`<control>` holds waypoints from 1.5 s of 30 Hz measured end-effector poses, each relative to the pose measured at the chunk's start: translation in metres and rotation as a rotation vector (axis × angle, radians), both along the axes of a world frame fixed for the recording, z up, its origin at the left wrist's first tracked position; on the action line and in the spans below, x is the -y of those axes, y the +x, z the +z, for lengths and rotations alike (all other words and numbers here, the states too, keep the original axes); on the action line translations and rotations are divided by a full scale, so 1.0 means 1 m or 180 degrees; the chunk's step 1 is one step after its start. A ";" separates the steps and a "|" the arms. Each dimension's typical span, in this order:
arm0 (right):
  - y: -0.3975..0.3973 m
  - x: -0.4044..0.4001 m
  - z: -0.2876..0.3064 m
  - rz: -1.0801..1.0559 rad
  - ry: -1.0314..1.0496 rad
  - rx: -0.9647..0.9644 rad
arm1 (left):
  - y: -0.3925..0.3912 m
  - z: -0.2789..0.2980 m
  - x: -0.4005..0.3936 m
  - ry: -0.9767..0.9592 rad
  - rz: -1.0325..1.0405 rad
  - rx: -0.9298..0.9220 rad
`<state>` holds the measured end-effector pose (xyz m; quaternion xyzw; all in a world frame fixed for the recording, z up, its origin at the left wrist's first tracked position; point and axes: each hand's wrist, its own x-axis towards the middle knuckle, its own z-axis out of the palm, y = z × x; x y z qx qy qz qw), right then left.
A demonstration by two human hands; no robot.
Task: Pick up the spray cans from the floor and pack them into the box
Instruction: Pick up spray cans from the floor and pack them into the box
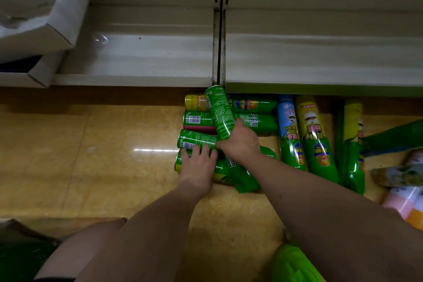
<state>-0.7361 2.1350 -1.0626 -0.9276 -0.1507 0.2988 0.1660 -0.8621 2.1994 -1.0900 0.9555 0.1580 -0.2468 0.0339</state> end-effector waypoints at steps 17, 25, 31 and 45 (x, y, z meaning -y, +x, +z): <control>0.014 0.021 0.073 0.0053 0.0099 -0.0129 | -0.016 0.067 0.009 -0.0479 0.0447 -0.0529; 0.016 -0.010 0.234 -0.0254 0.0488 -0.0271 | -0.056 0.204 0.007 -0.0720 0.1392 -0.0355; -0.013 -0.042 0.368 -0.0634 0.0685 -0.0809 | -0.099 0.329 -0.002 -0.0962 0.2117 -0.0019; -0.147 -0.128 0.572 -0.0152 0.0495 -0.1965 | -0.286 0.517 -0.045 -0.1031 0.3734 0.0533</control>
